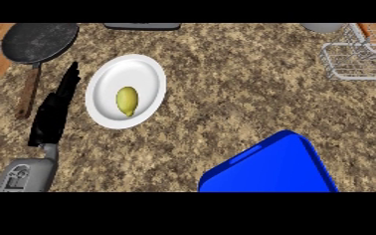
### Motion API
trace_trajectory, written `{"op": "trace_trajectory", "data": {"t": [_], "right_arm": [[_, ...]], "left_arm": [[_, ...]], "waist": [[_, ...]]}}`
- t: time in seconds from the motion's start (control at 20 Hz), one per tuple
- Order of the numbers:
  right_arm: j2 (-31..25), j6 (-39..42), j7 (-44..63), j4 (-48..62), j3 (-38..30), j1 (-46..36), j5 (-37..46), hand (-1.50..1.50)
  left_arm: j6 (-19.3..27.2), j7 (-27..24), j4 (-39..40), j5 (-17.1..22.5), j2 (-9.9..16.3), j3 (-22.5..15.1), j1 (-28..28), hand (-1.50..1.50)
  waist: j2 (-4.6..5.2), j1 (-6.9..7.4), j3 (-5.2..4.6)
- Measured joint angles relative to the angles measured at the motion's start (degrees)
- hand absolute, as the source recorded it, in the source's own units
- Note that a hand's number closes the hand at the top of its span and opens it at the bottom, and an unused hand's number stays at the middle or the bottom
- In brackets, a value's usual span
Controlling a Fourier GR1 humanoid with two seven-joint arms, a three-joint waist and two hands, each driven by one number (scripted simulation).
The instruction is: Pick the pear from the tray and place it in the tiered basket
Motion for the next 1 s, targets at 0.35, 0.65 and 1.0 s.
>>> {"op": "trace_trajectory", "data": {"t": [0.35,0.65,1.0], "right_arm": [[0.2,2.6,-4.2,11.0,-3.3,-1.7,-2.2,-1.50],[-0.6,4.9,-5.2,17.4,-6.6,-2.6,-4.5,-1.50],[-1.2,1.7,-8.7,19.7,-13.2,-2.6,-10.4,-1.50]], "left_arm": [[0.3,0.9,-0.2,-1.0,-0.9,-0.2,-0.6,0.00],[-0.2,0.6,0.1,-1.1,-0.9,0.4,-1.0,0.00],[-1.1,-0.2,-0.8,-0.9,-0.6,1.1,0.7,0.00]], "waist": [[0.11,0.19,0.04],[0.15,0.19,0.02],[0.18,0.22,0.07]]}}
